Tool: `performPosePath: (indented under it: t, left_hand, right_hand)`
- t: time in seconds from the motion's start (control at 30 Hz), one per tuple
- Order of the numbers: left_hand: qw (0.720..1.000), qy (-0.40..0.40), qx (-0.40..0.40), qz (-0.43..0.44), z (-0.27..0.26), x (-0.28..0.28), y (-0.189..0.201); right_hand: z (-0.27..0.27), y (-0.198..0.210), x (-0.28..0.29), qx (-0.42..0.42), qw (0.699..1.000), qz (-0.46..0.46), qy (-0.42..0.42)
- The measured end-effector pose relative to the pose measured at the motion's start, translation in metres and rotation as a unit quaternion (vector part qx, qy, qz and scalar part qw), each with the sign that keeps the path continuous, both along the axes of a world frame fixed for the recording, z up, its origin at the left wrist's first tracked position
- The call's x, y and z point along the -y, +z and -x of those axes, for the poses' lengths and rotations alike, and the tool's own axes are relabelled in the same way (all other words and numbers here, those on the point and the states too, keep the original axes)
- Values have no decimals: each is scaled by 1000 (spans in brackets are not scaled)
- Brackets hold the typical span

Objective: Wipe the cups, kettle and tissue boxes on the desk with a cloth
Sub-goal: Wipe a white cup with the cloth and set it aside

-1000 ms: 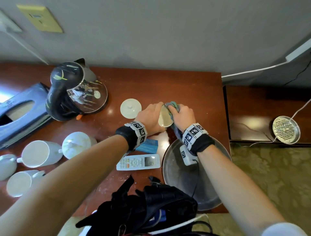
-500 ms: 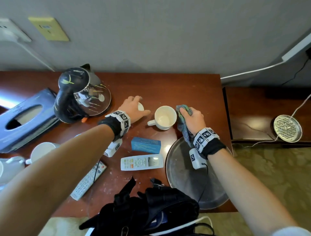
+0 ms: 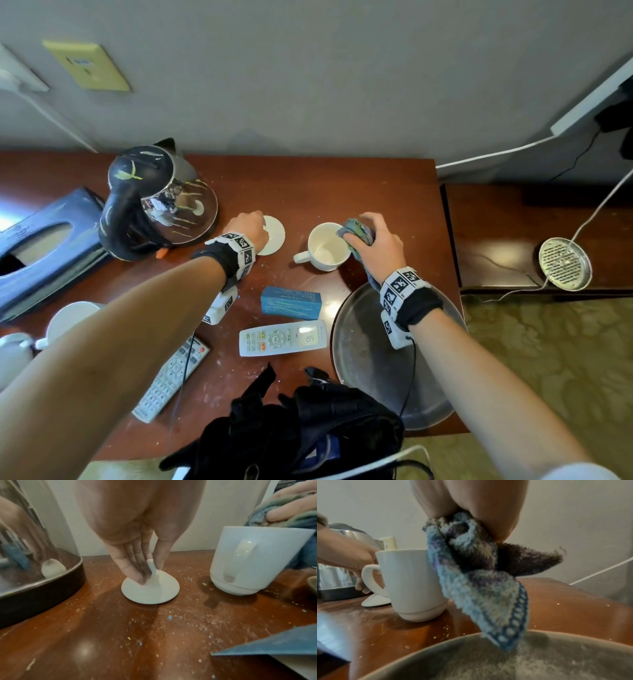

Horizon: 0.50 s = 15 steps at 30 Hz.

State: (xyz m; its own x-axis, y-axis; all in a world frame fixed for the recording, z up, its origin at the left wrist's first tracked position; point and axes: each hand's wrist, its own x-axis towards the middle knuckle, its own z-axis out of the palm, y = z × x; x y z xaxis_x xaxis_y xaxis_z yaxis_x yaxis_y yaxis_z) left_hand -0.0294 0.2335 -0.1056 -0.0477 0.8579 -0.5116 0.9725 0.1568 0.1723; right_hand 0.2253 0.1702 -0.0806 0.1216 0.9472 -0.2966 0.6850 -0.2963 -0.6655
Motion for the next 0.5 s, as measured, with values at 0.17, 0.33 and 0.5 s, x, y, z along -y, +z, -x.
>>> performPosePath:
  t: [0.17,0.33,0.5]
  left_hand:
    - [999,-8,-3,-39,-4,1,19]
    - [992,-48,34,-111,-18,2,58]
    - [978,-144,74,-132,-50,15,76]
  right_hand:
    - [-4,1,-2,2,1000,-25,-15]
    - [-8,4,-4,-28,996,-61,-66]
    - [-14,3,1,-36,994,-46,-94]
